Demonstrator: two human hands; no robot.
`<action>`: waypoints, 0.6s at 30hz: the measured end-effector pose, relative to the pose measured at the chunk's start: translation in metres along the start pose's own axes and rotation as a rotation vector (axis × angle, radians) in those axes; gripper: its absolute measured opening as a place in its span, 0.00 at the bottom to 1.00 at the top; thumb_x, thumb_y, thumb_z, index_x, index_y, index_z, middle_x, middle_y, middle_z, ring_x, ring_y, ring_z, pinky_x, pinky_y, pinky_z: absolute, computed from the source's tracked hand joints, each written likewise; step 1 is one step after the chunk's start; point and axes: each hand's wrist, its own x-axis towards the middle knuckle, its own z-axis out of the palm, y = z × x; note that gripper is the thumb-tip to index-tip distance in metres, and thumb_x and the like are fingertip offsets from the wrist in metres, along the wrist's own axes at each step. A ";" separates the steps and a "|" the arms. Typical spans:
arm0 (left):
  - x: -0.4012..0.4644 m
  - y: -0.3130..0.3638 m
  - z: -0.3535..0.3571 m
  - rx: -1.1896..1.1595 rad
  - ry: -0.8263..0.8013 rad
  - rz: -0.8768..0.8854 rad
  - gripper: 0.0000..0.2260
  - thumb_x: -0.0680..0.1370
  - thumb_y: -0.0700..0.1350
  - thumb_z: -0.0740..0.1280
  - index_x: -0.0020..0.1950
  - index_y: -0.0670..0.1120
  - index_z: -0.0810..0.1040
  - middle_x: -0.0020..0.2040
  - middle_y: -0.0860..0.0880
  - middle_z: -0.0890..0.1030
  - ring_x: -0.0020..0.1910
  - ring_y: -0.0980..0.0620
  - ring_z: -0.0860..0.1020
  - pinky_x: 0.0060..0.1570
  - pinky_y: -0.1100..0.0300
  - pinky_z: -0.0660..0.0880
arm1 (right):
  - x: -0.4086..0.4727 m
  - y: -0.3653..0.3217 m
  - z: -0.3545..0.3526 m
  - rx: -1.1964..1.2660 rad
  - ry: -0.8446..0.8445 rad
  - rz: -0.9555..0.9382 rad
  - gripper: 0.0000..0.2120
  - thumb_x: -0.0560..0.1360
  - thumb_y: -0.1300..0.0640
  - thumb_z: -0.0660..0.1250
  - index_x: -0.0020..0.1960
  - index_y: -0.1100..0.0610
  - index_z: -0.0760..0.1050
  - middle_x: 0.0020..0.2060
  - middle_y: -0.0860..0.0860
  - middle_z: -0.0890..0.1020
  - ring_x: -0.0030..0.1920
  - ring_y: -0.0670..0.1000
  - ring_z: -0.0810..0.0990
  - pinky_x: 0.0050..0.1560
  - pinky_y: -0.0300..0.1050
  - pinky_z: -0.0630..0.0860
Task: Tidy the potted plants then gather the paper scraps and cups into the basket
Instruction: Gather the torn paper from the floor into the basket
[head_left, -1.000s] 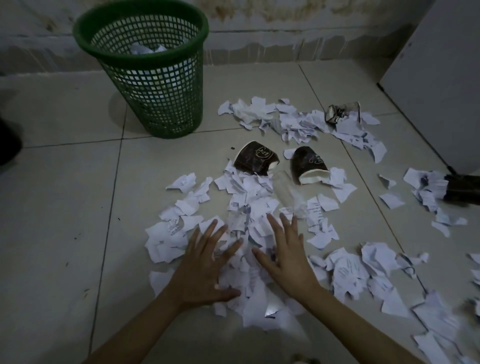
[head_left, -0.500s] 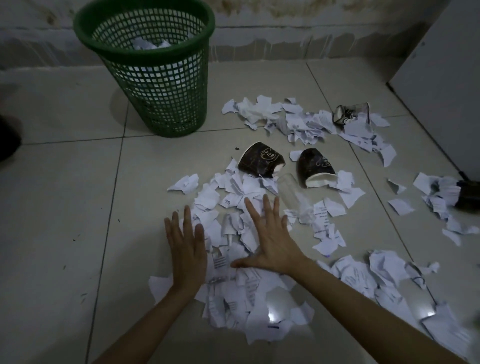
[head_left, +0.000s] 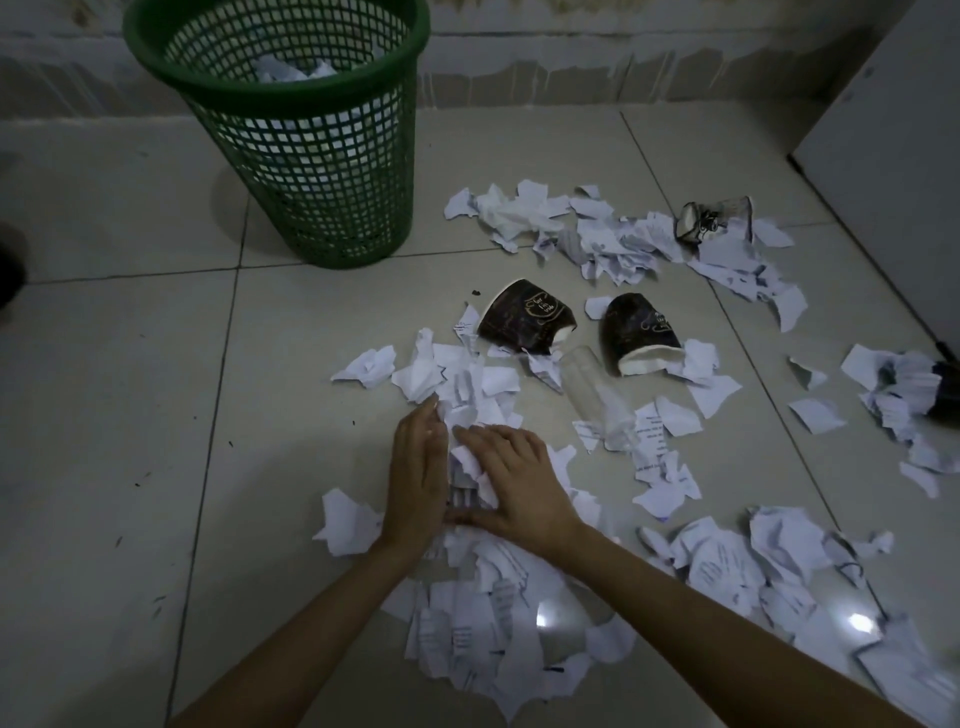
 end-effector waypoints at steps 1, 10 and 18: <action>0.002 0.000 -0.002 0.035 -0.036 0.026 0.22 0.79 0.54 0.54 0.71 0.46 0.64 0.64 0.49 0.69 0.63 0.56 0.67 0.60 0.72 0.62 | 0.001 0.000 -0.003 0.013 0.038 0.010 0.35 0.70 0.37 0.65 0.70 0.56 0.66 0.64 0.53 0.74 0.64 0.56 0.71 0.63 0.50 0.64; 0.009 -0.003 -0.003 0.391 -0.177 0.311 0.34 0.75 0.68 0.48 0.66 0.45 0.74 0.60 0.40 0.70 0.59 0.48 0.69 0.58 0.60 0.68 | 0.002 0.001 -0.003 -0.042 0.123 0.022 0.26 0.77 0.43 0.53 0.60 0.62 0.75 0.49 0.56 0.81 0.45 0.57 0.77 0.46 0.48 0.73; 0.015 0.008 0.007 0.173 -0.088 0.134 0.09 0.81 0.43 0.54 0.48 0.47 0.74 0.51 0.41 0.72 0.52 0.41 0.74 0.54 0.43 0.73 | 0.018 -0.004 -0.014 0.025 0.212 0.258 0.41 0.74 0.31 0.38 0.39 0.62 0.77 0.34 0.59 0.82 0.35 0.57 0.79 0.36 0.46 0.71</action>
